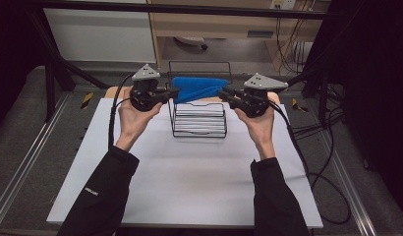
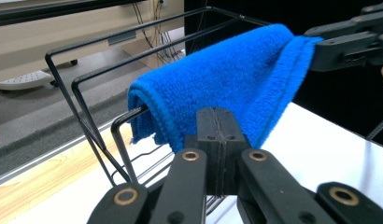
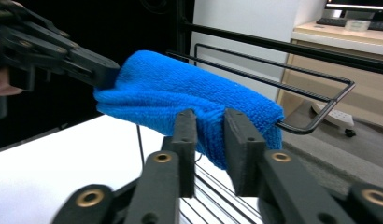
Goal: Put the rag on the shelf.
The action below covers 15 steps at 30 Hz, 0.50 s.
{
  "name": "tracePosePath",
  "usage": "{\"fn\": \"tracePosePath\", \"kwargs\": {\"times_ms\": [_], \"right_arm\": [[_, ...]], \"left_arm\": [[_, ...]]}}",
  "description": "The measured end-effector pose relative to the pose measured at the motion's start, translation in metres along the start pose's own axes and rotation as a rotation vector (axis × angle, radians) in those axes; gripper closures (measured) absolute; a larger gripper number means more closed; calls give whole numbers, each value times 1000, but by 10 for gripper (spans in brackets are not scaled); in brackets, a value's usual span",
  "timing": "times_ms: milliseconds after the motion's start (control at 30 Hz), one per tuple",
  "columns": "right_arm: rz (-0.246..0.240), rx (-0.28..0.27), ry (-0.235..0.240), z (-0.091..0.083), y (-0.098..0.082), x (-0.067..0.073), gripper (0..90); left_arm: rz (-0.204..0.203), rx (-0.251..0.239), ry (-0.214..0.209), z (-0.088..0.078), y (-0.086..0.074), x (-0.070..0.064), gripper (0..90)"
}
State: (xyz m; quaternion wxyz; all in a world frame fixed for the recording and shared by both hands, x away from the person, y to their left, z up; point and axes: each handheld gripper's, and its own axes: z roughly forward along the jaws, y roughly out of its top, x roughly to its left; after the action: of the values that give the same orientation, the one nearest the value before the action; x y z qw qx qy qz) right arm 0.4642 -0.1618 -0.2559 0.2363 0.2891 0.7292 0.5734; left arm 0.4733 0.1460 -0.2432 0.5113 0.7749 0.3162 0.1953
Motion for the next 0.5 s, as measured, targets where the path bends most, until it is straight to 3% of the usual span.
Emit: {"fn": "tracePosePath", "kwargs": {"times_ms": [133, 333, 400, 500], "right_arm": [[18, -19, 6, -5, 3, 0, 587], [38, -31, 26, -9, 4, 1, 540], [29, -18, 32, -7, 2, 3, 606], [24, 25, 54, -2, -3, 5, 773]], "left_arm": [[14, 8, 8, 4, -3, -2, 900], [27, 16, 19, 10, -9, -2, 900], [30, 14, 22, 11, -11, -3, 900], [35, 13, 24, 14, -16, -3, 900]]}}
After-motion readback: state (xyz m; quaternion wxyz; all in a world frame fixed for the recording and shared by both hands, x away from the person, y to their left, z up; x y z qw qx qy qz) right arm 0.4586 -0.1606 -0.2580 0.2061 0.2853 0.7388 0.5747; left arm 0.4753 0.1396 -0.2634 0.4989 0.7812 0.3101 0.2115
